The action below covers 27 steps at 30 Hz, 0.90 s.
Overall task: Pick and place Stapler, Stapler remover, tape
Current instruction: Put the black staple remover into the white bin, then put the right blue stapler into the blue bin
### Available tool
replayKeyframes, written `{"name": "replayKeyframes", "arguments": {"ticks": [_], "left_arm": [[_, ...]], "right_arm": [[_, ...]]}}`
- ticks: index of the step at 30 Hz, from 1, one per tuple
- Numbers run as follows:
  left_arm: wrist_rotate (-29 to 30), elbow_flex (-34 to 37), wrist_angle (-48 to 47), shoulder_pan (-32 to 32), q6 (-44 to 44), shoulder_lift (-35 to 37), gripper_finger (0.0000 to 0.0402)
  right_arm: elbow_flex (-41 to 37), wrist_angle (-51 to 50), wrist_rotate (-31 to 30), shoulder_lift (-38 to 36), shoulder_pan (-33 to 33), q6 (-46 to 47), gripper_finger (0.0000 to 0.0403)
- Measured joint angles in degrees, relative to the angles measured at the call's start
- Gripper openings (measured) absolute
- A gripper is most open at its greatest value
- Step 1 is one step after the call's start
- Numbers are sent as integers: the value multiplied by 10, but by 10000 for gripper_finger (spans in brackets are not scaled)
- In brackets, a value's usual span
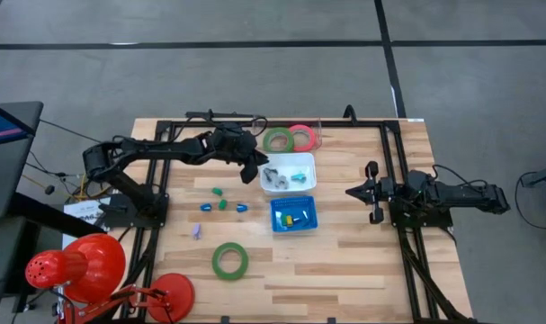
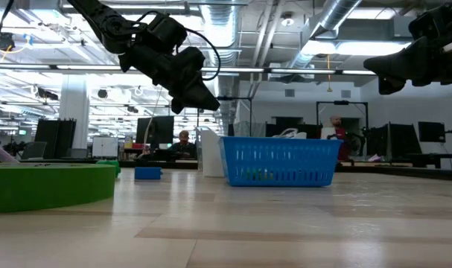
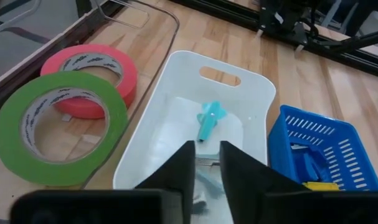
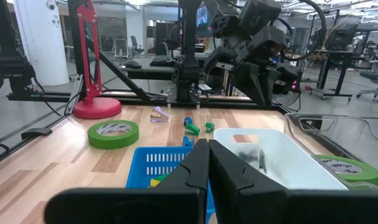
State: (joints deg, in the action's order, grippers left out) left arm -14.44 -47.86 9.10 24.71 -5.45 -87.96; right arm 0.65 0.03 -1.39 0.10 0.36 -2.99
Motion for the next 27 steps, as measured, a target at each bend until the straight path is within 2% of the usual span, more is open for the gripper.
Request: {"name": "replayKeyframes", "arguments": {"ticks": [5,11,19,27], "left_arm": [[10,0,-1,-3,0,0,101],[9,0,-2,-8,0,1,125],[-10,0,-15,-14,18,20,134],[-22,0,-96,-20,29,77,134]], "right_arm": [[0,0,0,0,0,0,1],[0,0,0,0,0,0,1],[0,0,0,0,0,0,1],[0,0,0,0,0,0,1]]}}
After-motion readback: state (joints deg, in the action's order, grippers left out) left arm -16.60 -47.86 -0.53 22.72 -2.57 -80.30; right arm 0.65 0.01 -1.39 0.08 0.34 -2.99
